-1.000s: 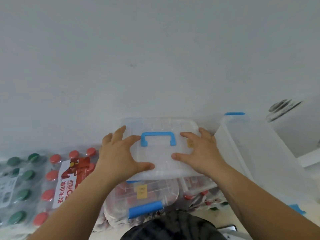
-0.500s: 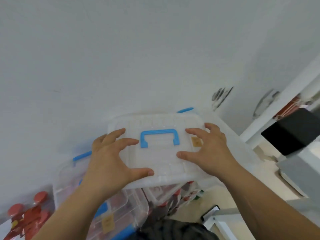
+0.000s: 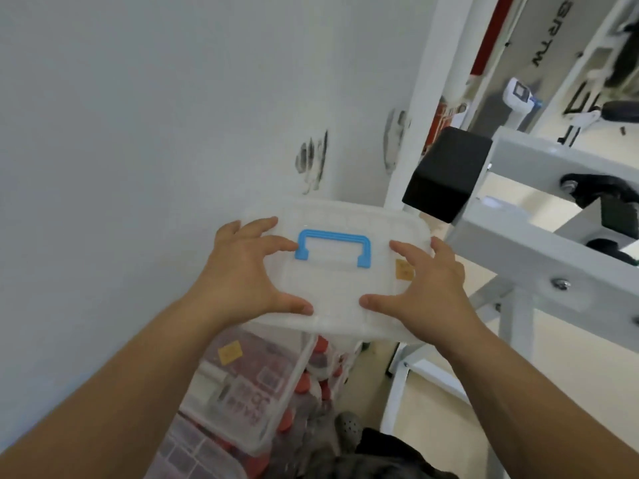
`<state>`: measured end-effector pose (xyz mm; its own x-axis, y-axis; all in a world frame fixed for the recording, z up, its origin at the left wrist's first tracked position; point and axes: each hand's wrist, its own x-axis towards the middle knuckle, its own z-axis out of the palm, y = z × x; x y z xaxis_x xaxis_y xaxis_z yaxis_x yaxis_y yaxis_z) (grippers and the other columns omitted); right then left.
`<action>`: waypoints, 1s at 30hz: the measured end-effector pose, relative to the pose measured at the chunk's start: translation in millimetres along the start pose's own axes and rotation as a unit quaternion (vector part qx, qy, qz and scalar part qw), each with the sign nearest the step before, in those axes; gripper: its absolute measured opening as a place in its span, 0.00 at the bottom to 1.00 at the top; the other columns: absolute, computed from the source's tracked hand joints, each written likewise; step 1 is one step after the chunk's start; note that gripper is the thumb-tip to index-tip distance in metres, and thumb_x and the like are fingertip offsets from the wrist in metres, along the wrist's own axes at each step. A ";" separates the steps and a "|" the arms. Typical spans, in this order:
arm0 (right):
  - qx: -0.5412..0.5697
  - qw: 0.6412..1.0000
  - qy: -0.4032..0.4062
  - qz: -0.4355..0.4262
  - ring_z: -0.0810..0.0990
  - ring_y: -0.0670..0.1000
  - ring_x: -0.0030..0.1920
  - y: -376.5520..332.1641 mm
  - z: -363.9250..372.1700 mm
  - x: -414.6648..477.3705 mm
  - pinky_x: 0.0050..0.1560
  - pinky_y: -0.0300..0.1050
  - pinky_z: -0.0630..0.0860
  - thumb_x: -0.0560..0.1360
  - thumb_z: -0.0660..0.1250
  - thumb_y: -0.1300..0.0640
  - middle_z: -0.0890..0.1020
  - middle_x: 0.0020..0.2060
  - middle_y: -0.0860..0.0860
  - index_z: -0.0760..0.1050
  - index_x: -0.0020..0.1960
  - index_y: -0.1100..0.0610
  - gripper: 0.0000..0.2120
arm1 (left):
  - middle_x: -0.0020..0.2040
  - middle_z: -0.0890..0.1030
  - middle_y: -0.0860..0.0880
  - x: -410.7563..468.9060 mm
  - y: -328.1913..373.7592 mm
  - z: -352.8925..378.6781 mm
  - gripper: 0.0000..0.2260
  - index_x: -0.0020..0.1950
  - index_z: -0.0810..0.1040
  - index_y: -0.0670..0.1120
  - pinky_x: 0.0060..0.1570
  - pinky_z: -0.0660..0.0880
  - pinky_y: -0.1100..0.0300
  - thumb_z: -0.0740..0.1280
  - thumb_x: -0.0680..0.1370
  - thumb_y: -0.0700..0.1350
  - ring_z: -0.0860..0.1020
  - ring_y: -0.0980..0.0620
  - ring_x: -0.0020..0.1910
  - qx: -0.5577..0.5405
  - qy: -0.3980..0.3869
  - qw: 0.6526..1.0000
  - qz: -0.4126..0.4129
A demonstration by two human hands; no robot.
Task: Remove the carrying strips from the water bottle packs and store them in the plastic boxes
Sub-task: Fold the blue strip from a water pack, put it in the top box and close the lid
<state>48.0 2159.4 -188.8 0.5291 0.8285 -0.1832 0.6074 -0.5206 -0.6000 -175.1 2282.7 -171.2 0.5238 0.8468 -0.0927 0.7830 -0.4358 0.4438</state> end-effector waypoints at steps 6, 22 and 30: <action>0.031 0.997 0.012 0.065 0.50 0.59 0.79 13.6 5.4 -1.8 0.76 0.61 0.59 0.59 0.80 0.36 0.48 0.81 0.51 0.59 0.77 0.40 0.52 | 0.77 0.62 0.58 54.8 11.4 9.1 0.41 0.59 0.78 0.66 0.77 0.56 0.48 0.72 0.46 0.75 0.55 0.47 0.77 0.010 -0.025 0.998 0.062; 0.080 0.996 0.009 0.049 0.52 0.57 0.79 21.1 46.3 -14.0 0.79 0.56 0.59 0.69 0.73 0.35 0.46 0.79 0.50 0.57 0.79 0.45 0.45 | 0.80 0.56 0.56 115.0 -17.4 18.8 0.52 0.70 0.68 0.69 0.77 0.54 0.45 0.64 0.46 0.82 0.53 0.47 0.79 0.100 -0.134 0.982 0.085; 0.075 0.997 0.010 0.017 0.44 0.55 0.80 22.5 66.7 -10.2 0.79 0.55 0.53 0.72 0.68 0.33 0.38 0.79 0.47 0.51 0.80 0.43 0.44 | 0.81 0.53 0.54 117.3 -35.3 17.8 0.52 0.72 0.62 0.71 0.78 0.51 0.45 0.60 0.48 0.84 0.51 0.45 0.80 0.128 -0.127 0.979 0.098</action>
<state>16.7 2153.0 -252.4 0.5610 0.8054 -0.1914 0.4935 -0.5110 -0.7038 -135.3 2392.0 -213.5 0.7131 0.6507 -0.2608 0.7008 -0.6713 0.2412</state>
